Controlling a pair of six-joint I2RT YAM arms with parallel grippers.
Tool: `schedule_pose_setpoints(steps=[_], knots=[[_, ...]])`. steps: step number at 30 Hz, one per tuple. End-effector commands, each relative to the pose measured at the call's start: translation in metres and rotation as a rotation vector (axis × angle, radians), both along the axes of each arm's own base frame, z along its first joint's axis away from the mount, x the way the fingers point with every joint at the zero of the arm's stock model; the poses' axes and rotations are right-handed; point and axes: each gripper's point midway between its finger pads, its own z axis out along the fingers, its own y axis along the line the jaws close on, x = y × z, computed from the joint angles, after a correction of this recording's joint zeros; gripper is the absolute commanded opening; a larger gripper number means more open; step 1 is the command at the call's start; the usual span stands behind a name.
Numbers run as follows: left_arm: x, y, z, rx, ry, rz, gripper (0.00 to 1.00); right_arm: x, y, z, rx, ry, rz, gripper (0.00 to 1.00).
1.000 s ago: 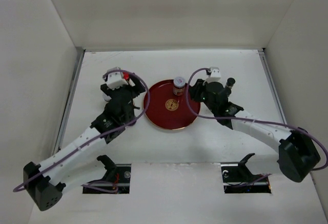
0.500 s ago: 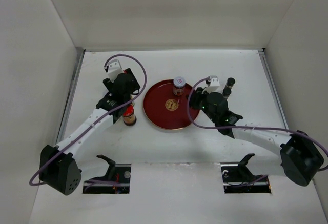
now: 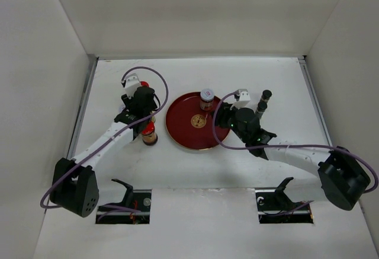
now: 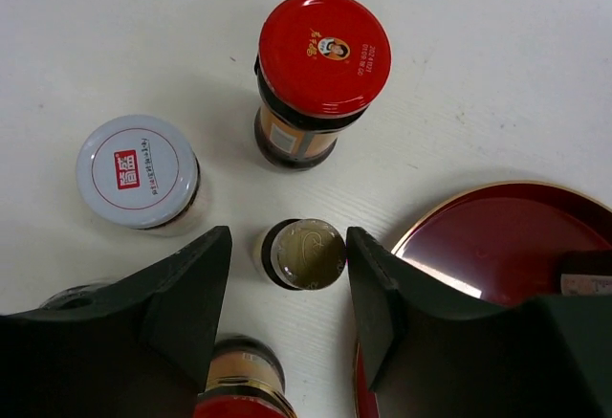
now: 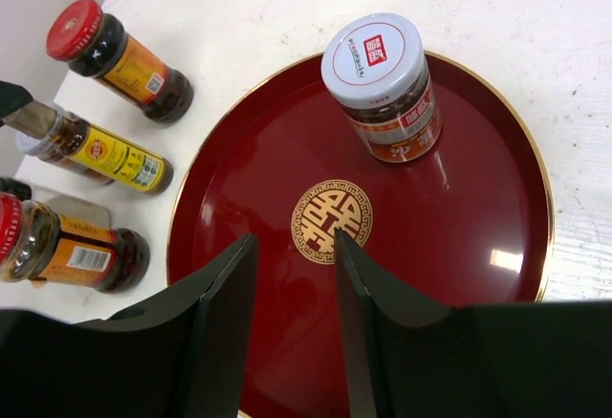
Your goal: Organize the condiment bottles
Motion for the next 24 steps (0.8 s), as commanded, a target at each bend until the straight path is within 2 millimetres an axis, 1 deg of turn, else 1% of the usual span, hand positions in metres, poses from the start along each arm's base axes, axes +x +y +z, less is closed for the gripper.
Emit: schedule_pose_setpoints(steps=[1, 7, 9, 14, 17, 18, 20, 23, 24], knots=[[0.006, 0.001, -0.003, -0.011, -0.014, 0.012, 0.48, 0.003, 0.007, 0.022, 0.054, -0.060, 0.005, 0.45], [0.016, -0.002, -0.006, -0.016, -0.012, 0.002, 0.47, 0.002, 0.011, 0.020, 0.055, -0.059, 0.016, 0.45], [0.017, -0.001, -0.007, -0.014, -0.009, 0.005, 0.43, 0.003, 0.012, 0.018, 0.051, -0.055, 0.017, 0.45], [0.020, 0.001, -0.012, -0.011, 0.000, 0.013, 0.27, 0.002, 0.012, 0.020, 0.053, -0.062, 0.020, 0.45], [0.019, 0.005, -0.006, -0.027, -0.024, 0.028, 0.18, 0.002, 0.011, 0.022, 0.056, -0.067, 0.020, 0.45], [0.018, 0.006, -0.003, -0.030, -0.029, 0.028, 0.16, 0.002, 0.011, 0.022, 0.056, -0.067, 0.020, 0.45], [0.014, 0.003, 0.012, -0.026, -0.063, 0.019, 0.13, 0.003, 0.012, 0.019, 0.053, -0.062, 0.020, 0.45], [0.008, -0.002, 0.043, -0.023, -0.135, 0.002, 0.12, 0.001, 0.014, 0.021, 0.055, -0.065, 0.026, 0.45], [0.007, -0.005, 0.054, -0.018, -0.155, -0.003, 0.12, 0.001, 0.013, 0.021, 0.057, -0.068, 0.024, 0.47]])
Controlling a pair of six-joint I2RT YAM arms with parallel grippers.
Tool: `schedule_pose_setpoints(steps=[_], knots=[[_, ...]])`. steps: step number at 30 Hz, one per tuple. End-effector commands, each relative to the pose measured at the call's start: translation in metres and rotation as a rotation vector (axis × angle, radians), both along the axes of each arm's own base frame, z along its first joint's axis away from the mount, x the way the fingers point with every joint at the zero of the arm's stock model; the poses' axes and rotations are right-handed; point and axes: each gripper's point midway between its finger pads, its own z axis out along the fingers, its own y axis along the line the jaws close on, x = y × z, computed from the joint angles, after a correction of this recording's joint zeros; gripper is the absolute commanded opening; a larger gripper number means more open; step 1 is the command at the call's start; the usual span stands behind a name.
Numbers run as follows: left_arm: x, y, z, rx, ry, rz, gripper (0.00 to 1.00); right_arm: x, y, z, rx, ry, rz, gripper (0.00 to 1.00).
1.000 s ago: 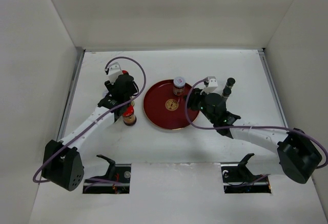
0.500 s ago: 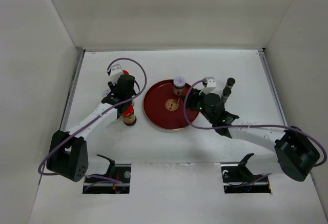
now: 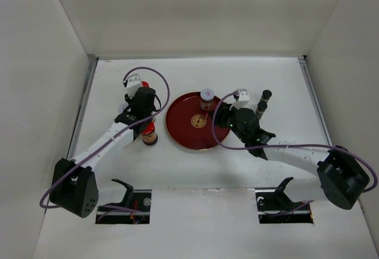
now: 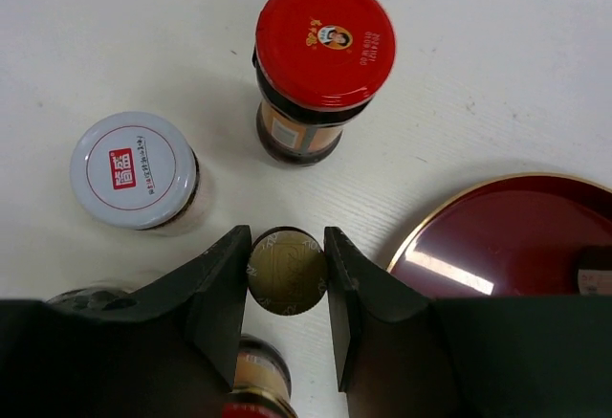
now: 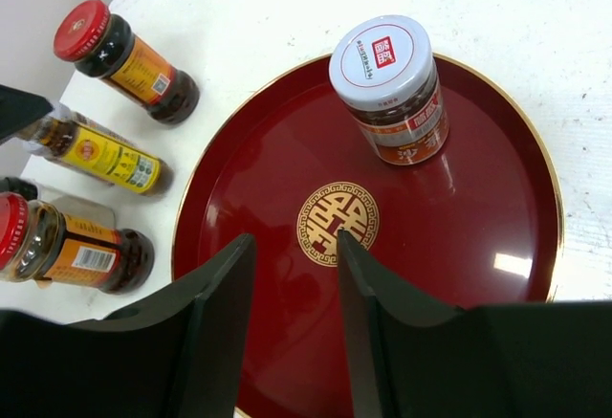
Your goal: Organize the condiment bottles
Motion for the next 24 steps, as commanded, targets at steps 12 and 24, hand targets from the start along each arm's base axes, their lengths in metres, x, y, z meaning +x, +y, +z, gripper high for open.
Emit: schedule_pose_setpoints(steps=[12, 24], knots=[[0.015, -0.093, 0.143, -0.129, -0.336, -0.210, 0.12, 0.001, -0.006, 0.029, 0.090, -0.098, -0.044, 0.68], [0.064, -0.199, 0.108, -0.112, -0.285, -0.383, 0.12, 0.009, -0.035, 0.031, 0.108, -0.112, -0.147, 0.66]])
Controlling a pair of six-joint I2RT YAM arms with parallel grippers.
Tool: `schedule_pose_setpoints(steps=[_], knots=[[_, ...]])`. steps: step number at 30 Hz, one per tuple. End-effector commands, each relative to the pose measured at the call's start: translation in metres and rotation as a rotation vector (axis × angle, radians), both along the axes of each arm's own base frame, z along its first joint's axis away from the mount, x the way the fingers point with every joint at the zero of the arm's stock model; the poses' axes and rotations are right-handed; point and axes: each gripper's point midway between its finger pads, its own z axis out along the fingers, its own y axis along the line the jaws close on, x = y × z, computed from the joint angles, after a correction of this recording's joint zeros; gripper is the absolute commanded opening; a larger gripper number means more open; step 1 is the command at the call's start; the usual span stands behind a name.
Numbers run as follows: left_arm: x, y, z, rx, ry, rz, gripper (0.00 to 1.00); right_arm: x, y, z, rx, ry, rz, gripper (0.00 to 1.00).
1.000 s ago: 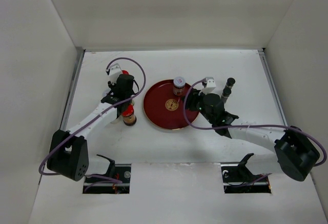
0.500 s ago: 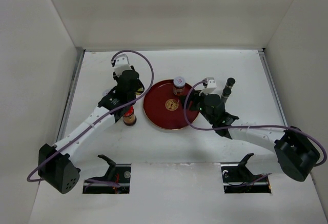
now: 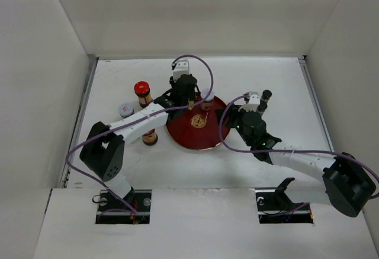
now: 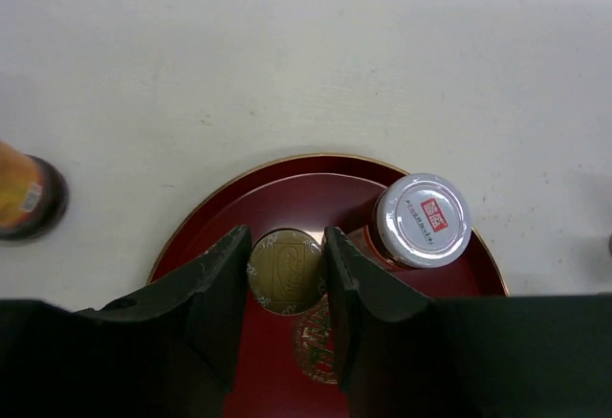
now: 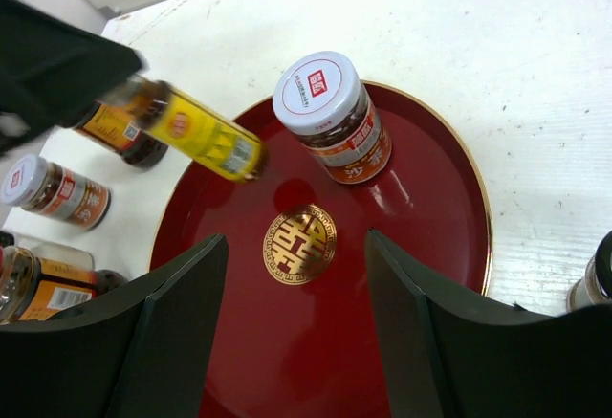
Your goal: Organize the condiment bottles
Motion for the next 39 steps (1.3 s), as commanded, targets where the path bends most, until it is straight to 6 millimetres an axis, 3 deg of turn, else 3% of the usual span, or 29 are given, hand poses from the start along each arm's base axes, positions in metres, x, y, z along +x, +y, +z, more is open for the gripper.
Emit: schedule_pose_setpoints(steps=[1, 4, 9, 16, 21, 25, 32, 39], knots=[[0.022, -0.034, 0.063, -0.100, -0.163, -0.043, 0.12, 0.007, -0.002, 0.025, 0.065, -0.068, -0.031, 0.66], [0.032, -0.046, 0.048, -0.067, -0.149, -0.053, 0.12, 0.007, -0.001, 0.026, 0.054, -0.067, -0.030, 0.66], [0.046, -0.047, 0.027, -0.035, -0.123, -0.043, 0.12, 0.006, -0.002, 0.027, 0.050, -0.073, -0.029, 0.66], [0.051, -0.049, 0.016, 0.014, -0.123, -0.026, 0.14, 0.007, -0.003, 0.027, 0.041, -0.075, -0.034, 0.66], [0.052, -0.049, 0.010, 0.042, -0.133, -0.026, 0.27, 0.008, -0.002, 0.027, 0.038, -0.075, -0.031, 0.66], [0.051, -0.046, 0.006, 0.032, -0.132, -0.020, 0.46, 0.008, 0.000, 0.025, 0.035, -0.071, -0.026, 0.67], [0.042, -0.041, 0.027, -0.005, -0.171, -0.019, 0.69, 0.008, -0.003, 0.028, 0.037, -0.079, -0.034, 0.71], [0.017, -0.003, 0.066, -0.054, -0.227, 0.015, 0.75, 0.007, -0.004, 0.027, 0.039, -0.075, -0.037, 0.71]])
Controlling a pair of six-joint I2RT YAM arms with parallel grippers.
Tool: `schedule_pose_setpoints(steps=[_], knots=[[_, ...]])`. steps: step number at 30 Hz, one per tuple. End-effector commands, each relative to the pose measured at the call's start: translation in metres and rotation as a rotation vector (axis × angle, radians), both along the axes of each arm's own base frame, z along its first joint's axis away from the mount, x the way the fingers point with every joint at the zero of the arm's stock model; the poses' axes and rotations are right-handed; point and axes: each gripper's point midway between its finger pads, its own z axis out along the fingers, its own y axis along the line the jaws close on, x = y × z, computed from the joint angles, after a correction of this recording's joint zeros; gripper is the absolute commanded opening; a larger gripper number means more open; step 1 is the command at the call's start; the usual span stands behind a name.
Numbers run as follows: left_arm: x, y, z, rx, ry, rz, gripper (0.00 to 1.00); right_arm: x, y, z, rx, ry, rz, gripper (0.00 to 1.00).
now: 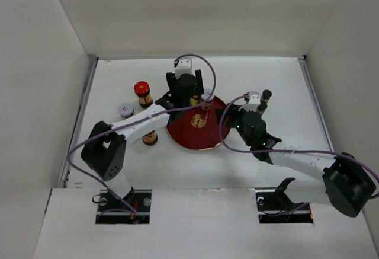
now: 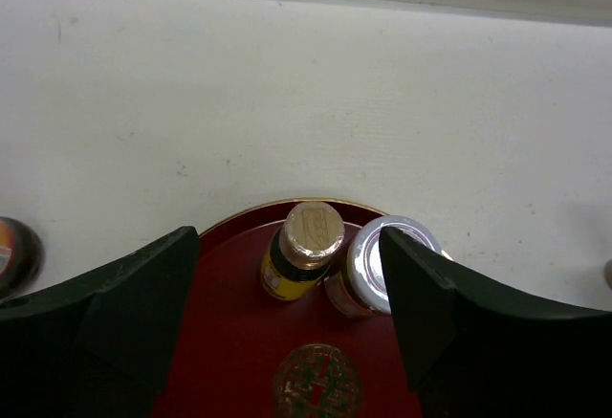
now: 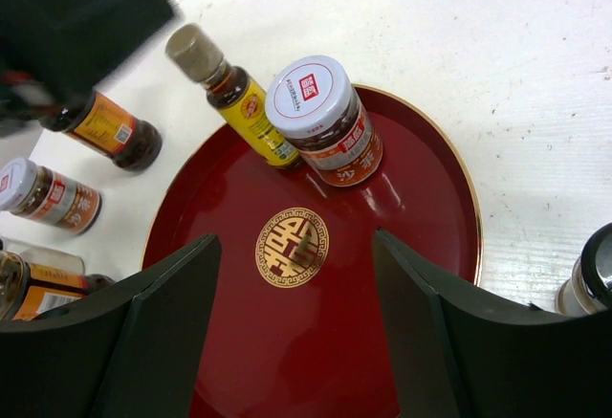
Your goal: Organize the condiment bottles
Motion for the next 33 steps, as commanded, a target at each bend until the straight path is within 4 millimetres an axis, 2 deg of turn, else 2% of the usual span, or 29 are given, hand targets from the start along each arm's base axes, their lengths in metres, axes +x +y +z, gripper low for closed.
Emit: schedule_pose_setpoints(steps=[1, 4, 6, 9, 11, 12, 14, 16, 18, 23, 29, 33], knots=[[-0.015, 0.031, 0.066, -0.098, -0.126, 0.047, 0.76, 0.005, 0.001, 0.026, 0.057, -0.068, -0.015, 0.71], [-0.042, 0.066, 0.062, -0.109, -0.096, 0.101, 0.76, 0.005, 0.001, 0.025, 0.053, -0.063, -0.016, 0.69], [-0.064, 0.087, 0.057, -0.126, -0.060, 0.117, 0.75, 0.005, 0.001, 0.025, 0.058, -0.066, -0.016, 0.65], [-0.105, 0.118, 0.046, -0.098, 0.012, 0.134, 0.75, 0.006, 0.005, 0.021, 0.048, -0.051, -0.005, 0.46], [-0.129, 0.139, 0.037, -0.070, 0.059, 0.158, 0.75, 0.007, 0.006, 0.023, 0.042, -0.054, -0.002, 0.40], [-0.146, 0.157, 0.030, -0.055, 0.095, 0.191, 0.76, 0.007, 0.007, 0.021, 0.039, -0.052, 0.000, 0.40], [-0.169, 0.178, 0.020, -0.054, 0.147, 0.234, 0.77, 0.008, 0.008, 0.017, 0.040, -0.040, 0.000, 0.41], [-0.189, 0.196, 0.009, -0.056, 0.194, 0.268, 0.78, 0.008, 0.009, 0.016, 0.037, -0.038, 0.005, 0.50], [-0.200, 0.201, -0.003, -0.057, 0.236, 0.268, 0.78, 0.008, 0.009, 0.017, 0.034, -0.044, 0.003, 0.65], [-0.204, 0.192, -0.031, -0.028, 0.312, 0.223, 0.79, 0.009, 0.011, 0.014, 0.028, -0.033, 0.010, 0.82], [-0.184, 0.167, -0.040, -0.032, 0.284, 0.142, 0.83, 0.008, 0.016, 0.014, 0.022, -0.033, 0.026, 0.88], [-0.174, 0.162, -0.048, 0.002, 0.295, 0.136, 0.84, 0.008, 0.017, 0.013, 0.018, -0.032, 0.031, 0.89]])
